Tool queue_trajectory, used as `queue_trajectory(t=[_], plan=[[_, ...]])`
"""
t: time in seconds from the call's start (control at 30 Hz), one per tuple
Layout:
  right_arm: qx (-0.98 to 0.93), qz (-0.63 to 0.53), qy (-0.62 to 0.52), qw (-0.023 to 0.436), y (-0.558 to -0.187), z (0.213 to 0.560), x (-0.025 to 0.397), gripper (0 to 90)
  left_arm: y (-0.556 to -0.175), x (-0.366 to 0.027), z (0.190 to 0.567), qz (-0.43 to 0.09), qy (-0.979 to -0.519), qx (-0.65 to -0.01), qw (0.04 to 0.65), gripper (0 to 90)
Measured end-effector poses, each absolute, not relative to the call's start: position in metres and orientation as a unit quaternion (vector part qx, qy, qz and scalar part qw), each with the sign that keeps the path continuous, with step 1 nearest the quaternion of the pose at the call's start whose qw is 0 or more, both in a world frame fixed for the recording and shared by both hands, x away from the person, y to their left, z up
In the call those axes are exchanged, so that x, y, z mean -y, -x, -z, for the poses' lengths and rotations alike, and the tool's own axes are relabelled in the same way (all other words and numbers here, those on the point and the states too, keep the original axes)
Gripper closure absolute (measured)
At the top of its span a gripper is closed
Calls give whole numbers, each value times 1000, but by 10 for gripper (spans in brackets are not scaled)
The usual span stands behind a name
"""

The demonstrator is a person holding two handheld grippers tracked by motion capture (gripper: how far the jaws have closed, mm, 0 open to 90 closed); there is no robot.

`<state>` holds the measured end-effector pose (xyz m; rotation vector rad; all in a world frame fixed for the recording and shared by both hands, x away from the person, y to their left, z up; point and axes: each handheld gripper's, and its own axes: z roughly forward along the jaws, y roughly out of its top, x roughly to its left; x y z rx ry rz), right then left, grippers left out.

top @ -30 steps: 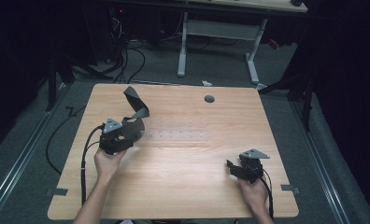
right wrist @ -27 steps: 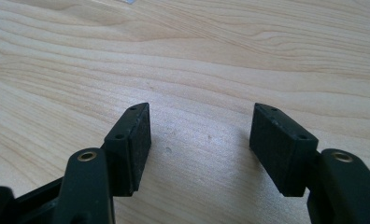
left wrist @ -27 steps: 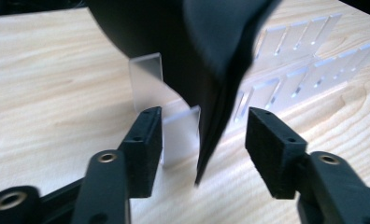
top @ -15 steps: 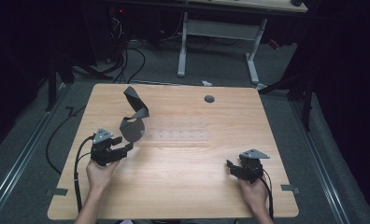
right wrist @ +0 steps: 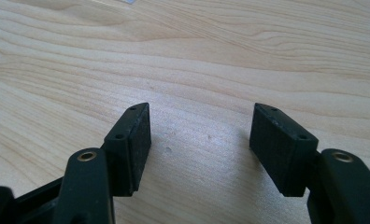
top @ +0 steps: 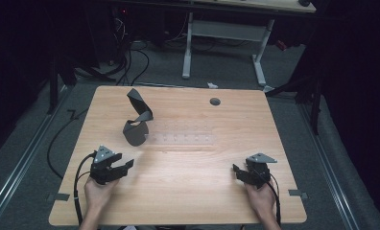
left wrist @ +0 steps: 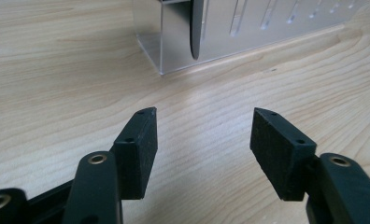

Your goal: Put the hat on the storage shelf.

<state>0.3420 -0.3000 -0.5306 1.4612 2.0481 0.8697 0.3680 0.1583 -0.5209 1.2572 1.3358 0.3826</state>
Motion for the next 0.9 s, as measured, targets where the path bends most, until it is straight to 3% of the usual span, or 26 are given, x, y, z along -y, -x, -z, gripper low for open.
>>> queue_trajectory(t=[0.37,0.9], plan=[[-747,-317,-533,238,-342,531,300,387,-366,-154,542,-185,-561,-579,562,418],[-747,-317,-535,237,-342,531,299,370,-366,-144,547,-191,-586,-570,543,310]])
